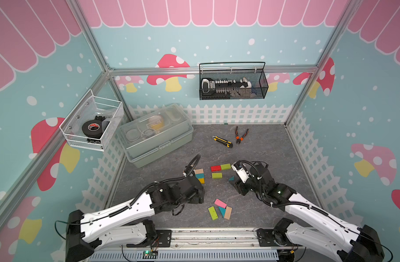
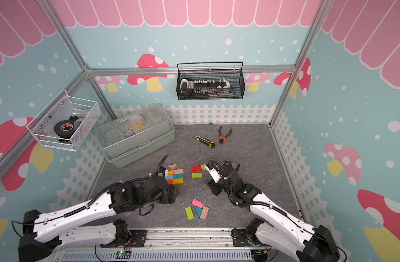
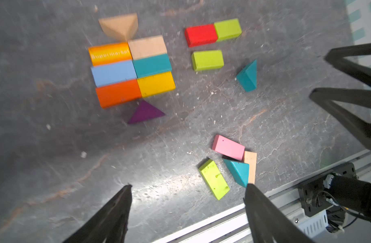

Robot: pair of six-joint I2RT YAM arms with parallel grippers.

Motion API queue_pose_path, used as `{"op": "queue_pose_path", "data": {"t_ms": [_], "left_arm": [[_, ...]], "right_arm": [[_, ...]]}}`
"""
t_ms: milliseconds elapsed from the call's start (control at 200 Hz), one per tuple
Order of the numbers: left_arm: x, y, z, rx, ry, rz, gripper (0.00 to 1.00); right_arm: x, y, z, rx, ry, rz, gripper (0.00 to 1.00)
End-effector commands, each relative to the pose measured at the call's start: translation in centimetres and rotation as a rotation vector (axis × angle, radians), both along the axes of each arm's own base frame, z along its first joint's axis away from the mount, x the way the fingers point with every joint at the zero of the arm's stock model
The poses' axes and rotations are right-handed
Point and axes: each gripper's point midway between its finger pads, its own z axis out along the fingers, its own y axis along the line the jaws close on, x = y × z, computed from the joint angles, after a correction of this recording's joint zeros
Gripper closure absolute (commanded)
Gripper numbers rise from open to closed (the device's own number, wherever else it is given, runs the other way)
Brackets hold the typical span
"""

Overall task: Assemble a piece of candy with building blocks
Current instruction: Pick up the building block from the center of the board.

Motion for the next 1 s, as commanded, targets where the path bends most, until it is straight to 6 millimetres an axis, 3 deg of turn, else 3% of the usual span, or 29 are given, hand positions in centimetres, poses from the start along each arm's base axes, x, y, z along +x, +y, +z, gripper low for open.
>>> {"op": "queue_pose_path", "data": {"t_ms": [0,130,345,705,996], "left_arm": [[-0.5,-3.5,-0.4,-0.035,0.025,0.105,0.16],[-0.7,-4.0,-2.0,0.082,0.059,0.144,0.16],[-1.5,-5.8,-4.7,0.050,0.115,0.204,0.16],[-2.9,-6.8,-9.0,0.151,0.190,0.233,0.19],[-3.3,-7.5,-11.1,0.170,0.224,0.245,0.25]], "right_arm": [[0.9,-2.7,-0.2,0.031,-0.019,-0.195,0.43],[0.7,-3.9,-1.0,0.027,-0.037,-0.246,0.42],[0.5,-5.7,-2.4,-0.011,-0.057,-0.306,0.42],[0.2,-6.1,-3.0,0.000,-0.060,-0.319,0.42],[0.1,-5.7,-3.3,0.008,-0.046,-0.303,0.42]]}}
